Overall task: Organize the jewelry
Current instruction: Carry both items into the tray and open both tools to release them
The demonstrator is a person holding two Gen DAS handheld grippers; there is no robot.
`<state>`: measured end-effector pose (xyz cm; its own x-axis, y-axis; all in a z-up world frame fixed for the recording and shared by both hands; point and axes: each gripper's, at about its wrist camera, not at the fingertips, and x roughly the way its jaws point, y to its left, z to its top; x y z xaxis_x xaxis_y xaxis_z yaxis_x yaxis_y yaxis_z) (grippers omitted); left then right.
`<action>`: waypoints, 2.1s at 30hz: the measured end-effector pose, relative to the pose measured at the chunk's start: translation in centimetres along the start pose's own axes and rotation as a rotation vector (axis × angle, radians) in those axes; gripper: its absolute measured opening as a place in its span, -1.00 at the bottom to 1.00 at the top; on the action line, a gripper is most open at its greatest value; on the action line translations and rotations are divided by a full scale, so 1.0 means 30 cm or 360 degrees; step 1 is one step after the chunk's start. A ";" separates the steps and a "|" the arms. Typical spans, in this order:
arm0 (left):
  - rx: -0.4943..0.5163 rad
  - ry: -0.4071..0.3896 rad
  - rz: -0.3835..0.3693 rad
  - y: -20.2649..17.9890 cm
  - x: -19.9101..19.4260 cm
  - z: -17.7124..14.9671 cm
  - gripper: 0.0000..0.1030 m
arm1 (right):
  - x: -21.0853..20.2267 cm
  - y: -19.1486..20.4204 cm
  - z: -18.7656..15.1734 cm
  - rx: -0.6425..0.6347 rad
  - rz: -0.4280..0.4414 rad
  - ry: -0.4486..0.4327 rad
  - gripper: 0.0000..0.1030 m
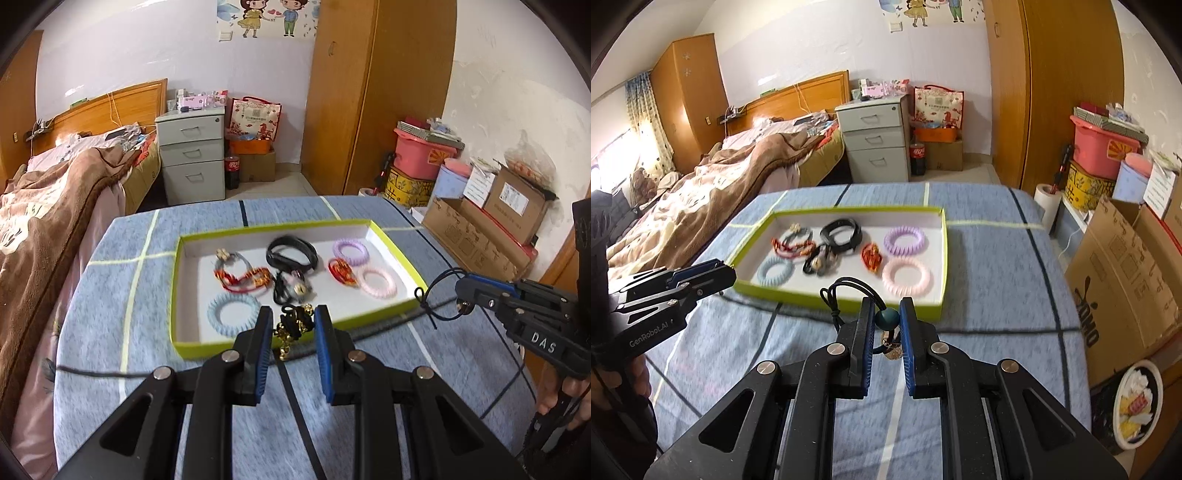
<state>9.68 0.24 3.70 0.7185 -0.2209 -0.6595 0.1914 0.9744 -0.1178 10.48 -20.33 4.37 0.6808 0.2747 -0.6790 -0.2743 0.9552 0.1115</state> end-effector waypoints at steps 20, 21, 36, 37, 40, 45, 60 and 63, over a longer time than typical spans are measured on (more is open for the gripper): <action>-0.0104 0.0166 -0.0017 0.079 0.239 0.044 -0.54 | 0.321 -0.109 0.191 0.0083 -0.0015 0.0167 -0.73; -0.0098 0.0175 -0.0022 0.074 0.247 0.039 -0.54 | 0.339 -0.117 0.192 0.0096 -0.0013 0.0182 -0.73; -0.0100 0.0229 -0.0036 0.060 0.294 0.014 -0.52 | 0.423 -0.109 0.166 0.0054 -0.0038 0.0315 -0.73; -0.0104 0.0229 -0.0037 0.061 0.296 0.015 -0.51 | 0.424 -0.107 0.165 0.0040 -0.0046 0.0317 -0.73; -0.0082 0.0237 0.0000 0.057 0.301 0.014 -0.51 | 0.425 -0.101 0.164 0.0015 -0.0072 0.0302 -0.73; -0.0086 0.0251 -0.0032 0.046 0.306 0.013 -0.51 | 0.433 -0.093 0.156 -0.0028 -0.0103 0.0305 -0.72; -0.0065 0.0246 -0.0026 0.024 0.306 0.013 -0.31 | 0.433 -0.083 0.146 -0.0050 -0.0150 0.0291 -0.70; -0.0070 0.0246 -0.0026 0.024 0.304 0.012 -0.30 | 0.429 -0.077 0.146 -0.0059 -0.0142 0.0292 -0.69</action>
<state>16.59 -1.08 -2.13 0.6035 -0.2308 -0.7632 0.1704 0.9724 -0.1594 22.87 -18.53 -1.45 0.5695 0.1614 -0.8060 -0.2454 0.9692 0.0207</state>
